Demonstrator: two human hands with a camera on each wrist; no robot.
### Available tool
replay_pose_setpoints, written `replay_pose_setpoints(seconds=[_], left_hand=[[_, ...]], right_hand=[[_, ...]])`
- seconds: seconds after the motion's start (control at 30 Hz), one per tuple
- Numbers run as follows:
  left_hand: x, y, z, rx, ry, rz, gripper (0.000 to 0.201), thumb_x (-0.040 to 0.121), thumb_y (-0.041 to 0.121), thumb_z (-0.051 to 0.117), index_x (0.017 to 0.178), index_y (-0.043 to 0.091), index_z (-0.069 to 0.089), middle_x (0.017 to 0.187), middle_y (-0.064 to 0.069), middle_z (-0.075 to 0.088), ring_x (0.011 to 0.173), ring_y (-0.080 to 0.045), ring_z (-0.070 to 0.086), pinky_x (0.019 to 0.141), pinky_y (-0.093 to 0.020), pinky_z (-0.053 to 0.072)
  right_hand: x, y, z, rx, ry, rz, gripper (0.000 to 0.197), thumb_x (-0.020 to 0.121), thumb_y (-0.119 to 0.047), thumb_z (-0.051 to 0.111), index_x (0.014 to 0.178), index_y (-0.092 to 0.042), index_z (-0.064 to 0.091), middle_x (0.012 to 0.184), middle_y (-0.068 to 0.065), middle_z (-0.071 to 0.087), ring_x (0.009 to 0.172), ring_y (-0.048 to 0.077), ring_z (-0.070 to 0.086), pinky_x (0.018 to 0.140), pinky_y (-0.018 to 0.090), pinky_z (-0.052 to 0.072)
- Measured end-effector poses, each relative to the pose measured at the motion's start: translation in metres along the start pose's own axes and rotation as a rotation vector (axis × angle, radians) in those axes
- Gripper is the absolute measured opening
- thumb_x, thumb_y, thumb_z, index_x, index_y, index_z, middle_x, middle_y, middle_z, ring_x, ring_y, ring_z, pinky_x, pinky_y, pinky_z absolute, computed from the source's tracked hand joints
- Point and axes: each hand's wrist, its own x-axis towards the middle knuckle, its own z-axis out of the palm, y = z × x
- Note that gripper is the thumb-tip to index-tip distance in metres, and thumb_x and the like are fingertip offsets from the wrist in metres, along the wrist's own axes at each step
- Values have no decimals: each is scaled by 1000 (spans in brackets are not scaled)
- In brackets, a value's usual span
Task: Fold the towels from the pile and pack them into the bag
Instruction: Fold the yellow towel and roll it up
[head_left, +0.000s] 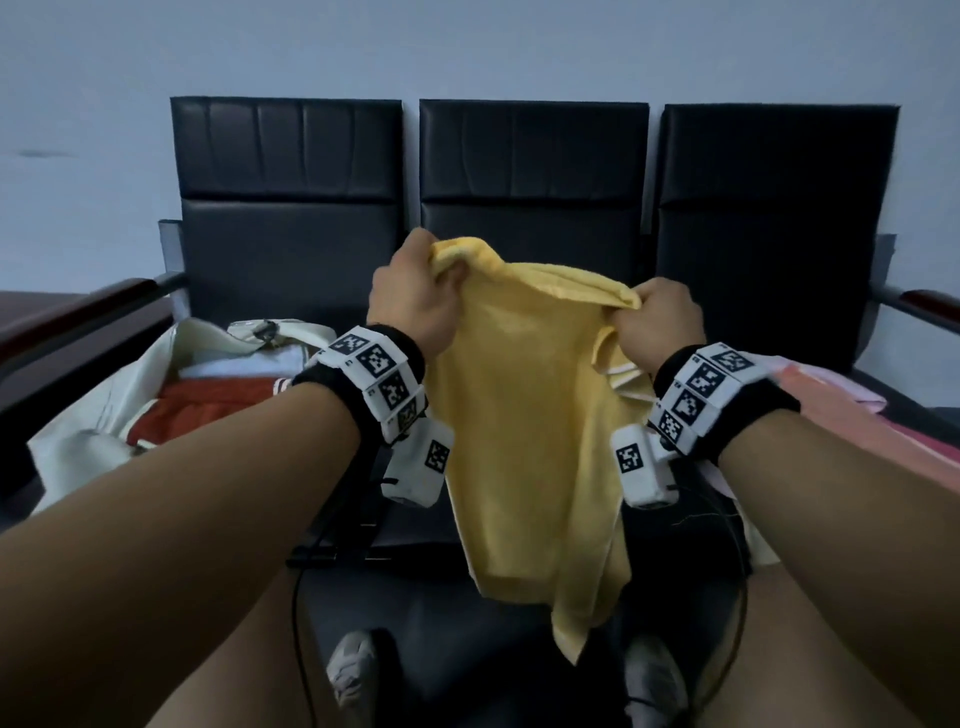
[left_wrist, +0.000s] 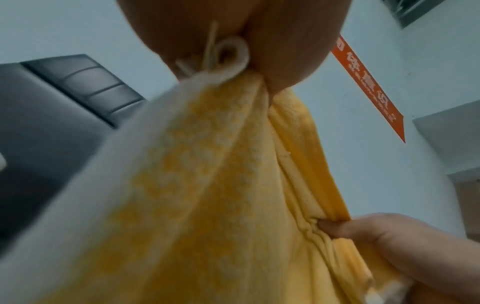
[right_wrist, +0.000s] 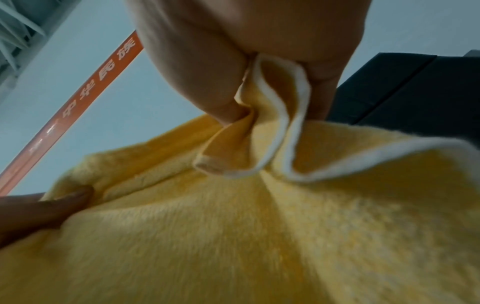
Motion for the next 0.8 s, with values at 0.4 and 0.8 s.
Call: replay_pose_setpoints(seconds=[0.4, 0.8], left_hand=[[45, -53, 53, 24, 17, -192, 26, 98, 40, 55, 92, 15, 58, 83, 2, 61, 79, -19, 59, 69, -34, 43], [47, -126, 140, -108, -132, -381, 32, 91, 45, 68, 86, 13, 65, 83, -7, 70, 79, -23, 67, 74, -45, 59]], right_hand=[[66, 28, 65, 59, 73, 58, 17, 89, -32, 73, 98, -18, 70, 102, 3, 70, 102, 26, 65, 89, 40, 55], [89, 92, 157, 51, -13, -5, 14, 97, -27, 63, 89, -22, 74, 96, -7, 73, 100, 17, 65, 84, 29, 47]])
